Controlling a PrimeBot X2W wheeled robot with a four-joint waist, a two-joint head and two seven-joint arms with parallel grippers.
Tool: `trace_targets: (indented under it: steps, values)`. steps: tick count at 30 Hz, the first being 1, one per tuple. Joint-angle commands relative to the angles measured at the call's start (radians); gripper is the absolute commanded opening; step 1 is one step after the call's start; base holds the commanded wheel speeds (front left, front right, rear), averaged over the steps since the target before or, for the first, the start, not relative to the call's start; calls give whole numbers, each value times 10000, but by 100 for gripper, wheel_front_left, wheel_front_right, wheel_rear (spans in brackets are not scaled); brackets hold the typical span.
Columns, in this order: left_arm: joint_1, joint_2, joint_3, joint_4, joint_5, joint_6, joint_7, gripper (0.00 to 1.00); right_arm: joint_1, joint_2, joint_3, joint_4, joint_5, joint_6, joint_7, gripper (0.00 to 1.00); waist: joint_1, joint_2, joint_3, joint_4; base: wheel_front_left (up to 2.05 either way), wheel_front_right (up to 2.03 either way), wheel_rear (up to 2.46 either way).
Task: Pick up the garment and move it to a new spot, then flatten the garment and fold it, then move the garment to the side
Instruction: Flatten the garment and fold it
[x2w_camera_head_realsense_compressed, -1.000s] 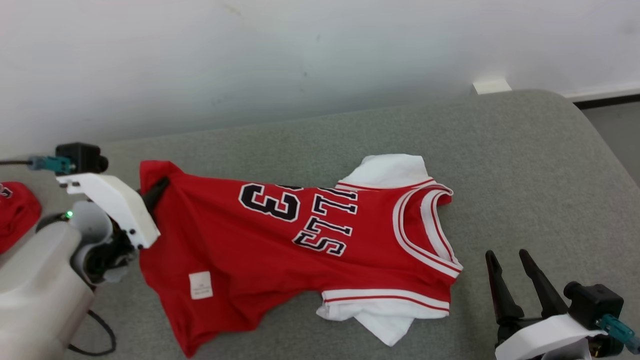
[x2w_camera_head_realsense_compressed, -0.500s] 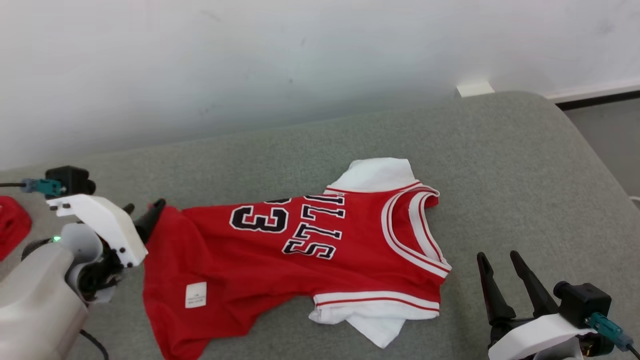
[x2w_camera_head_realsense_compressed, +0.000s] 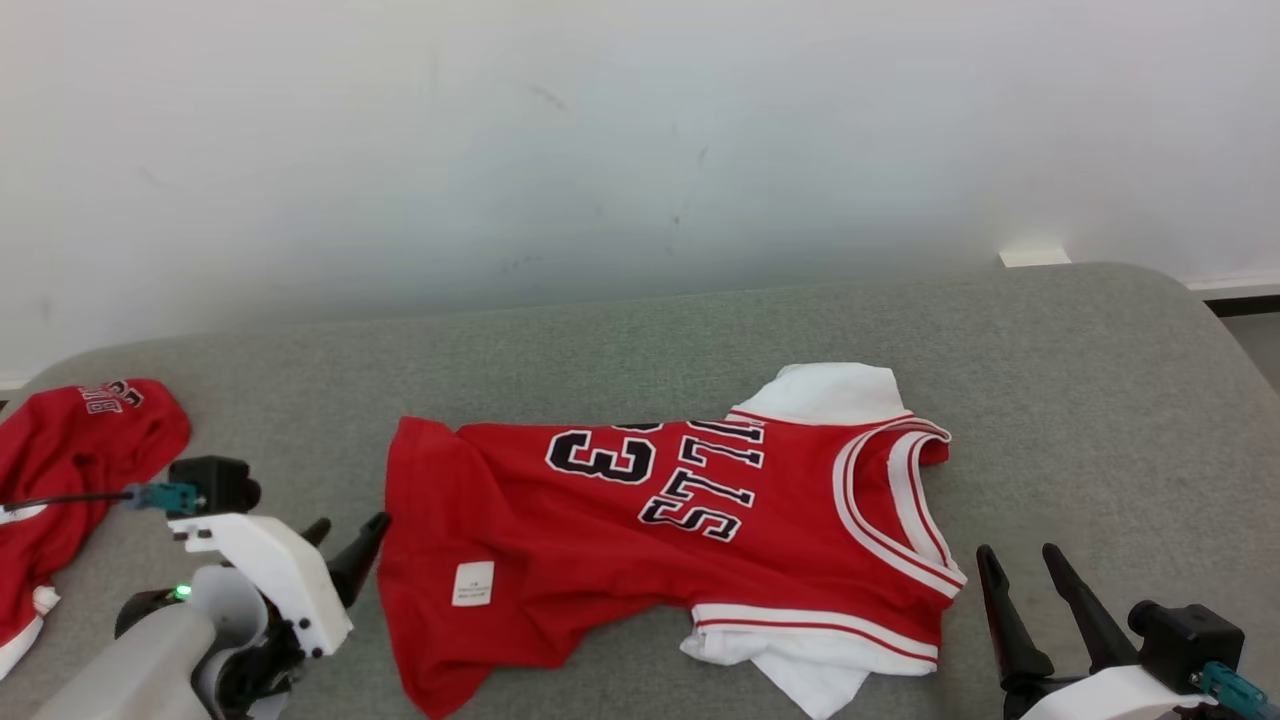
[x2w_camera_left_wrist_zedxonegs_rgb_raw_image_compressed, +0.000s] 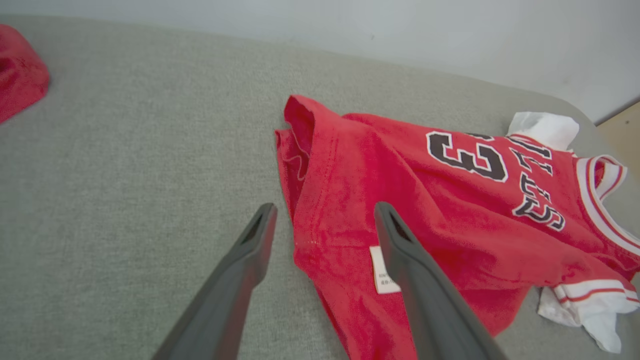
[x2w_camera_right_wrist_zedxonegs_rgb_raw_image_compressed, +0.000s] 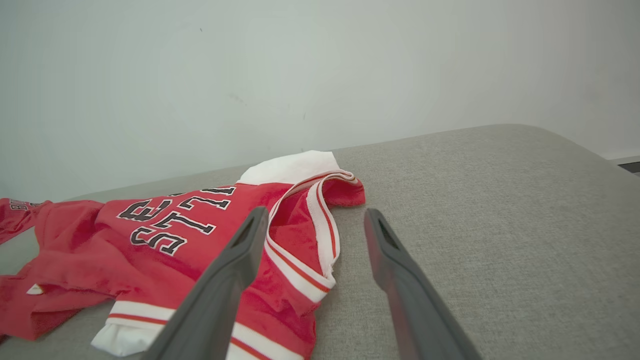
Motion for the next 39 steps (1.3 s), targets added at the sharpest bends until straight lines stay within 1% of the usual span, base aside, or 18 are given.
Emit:
trace_targets:
  steps: [1,5,6,9,10,13,15,19,21,24,25,26,27,28,30,33,39]
  values:
    - [37,1,19,-39,-208,-35,144,100,97,-78,-26,-28,-3,-26,31,100,0,0,-25,126,0,0,0]
    - [-325,-130,87,104,-1056,-196,1942,100,-52,-70,17,-169,-111,-26,207,100,0,0,50,189,0,0,0]
    - [-597,-94,-44,325,-1312,-239,2903,100,-194,-17,102,-233,-148,-26,264,100,0,0,149,76,0,0,0]
    - [-1018,-28,-243,758,-1464,-257,4177,100,-360,60,182,-276,-129,-26,263,100,0,0,451,-199,0,0,0]
    - [-1018,-28,-243,758,-1464,-257,4177,100,-360,60,182,-276,-129,-26,263,100,0,0,451,-199,0,0,0]
    - [-1380,41,-332,1159,-1534,-266,4993,100,-521,150,211,-197,-95,-26,167,100,0,0,734,-545,0,0,0]
    - [-1522,95,-279,1372,-1617,-278,5183,100,-630,205,235,-132,-52,-26,86,100,0,0,918,-788,0,0,0]
    - [-1658,243,-446,1813,-1400,-264,5414,100,-775,250,259,72,-20,-26,-53,100,0,0,1205,-1163,0,0,0]
    - [-1584,224,-504,2040,-1468,-273,5701,100,-877,266,312,174,29,-26,-131,100,0,0,1309,-1328,0,0,0]
    - [-1416,22,-586,2185,-1748,-340,6394,100,-939,279,309,283,83,-26,-242,100,0,0,1343,-1448,0,0,0]
    - [-1394,3,-675,2192,-1730,-351,6594,89,-941,274,310,317,77,-26,-277,100,0,0,1348,-1462,0,0,0]
    - [-1416,15,-718,2188,-1683,-367,6669,55,-944,262,313,351,82,-26,-291,100,0,0,1346,-1467,0,0,0]
    - [-1436,32,-727,2182,-1682,-382,6746,14,-945,243,310,388,97,-26,-316,100,0,0,1327,-1464,0,0,0]
    - [-1471,18,-741,2165,-1694,-394,6857,0,-950,231,310,433,105,-26,-344,100,0,0,1299,-1454,0,0,0]
    - [-1547,65,-781,2125,-1650,-386,6935,0,-959,222,295,505,121,-26,-374,100,0,0,1220,-1400,0,0,0]
    - [-1752,153,-716,2024,-1524,-428,6538,0,-904,214,257,592,129,-26,-429,100,0,0,1023,-1227,0,0,0]
    - [-2049,254,-586,1274,-1557,-502,6124,0,-617,118,214,713,126,-26,-420,100,0,0,404,-549,0,0,0]
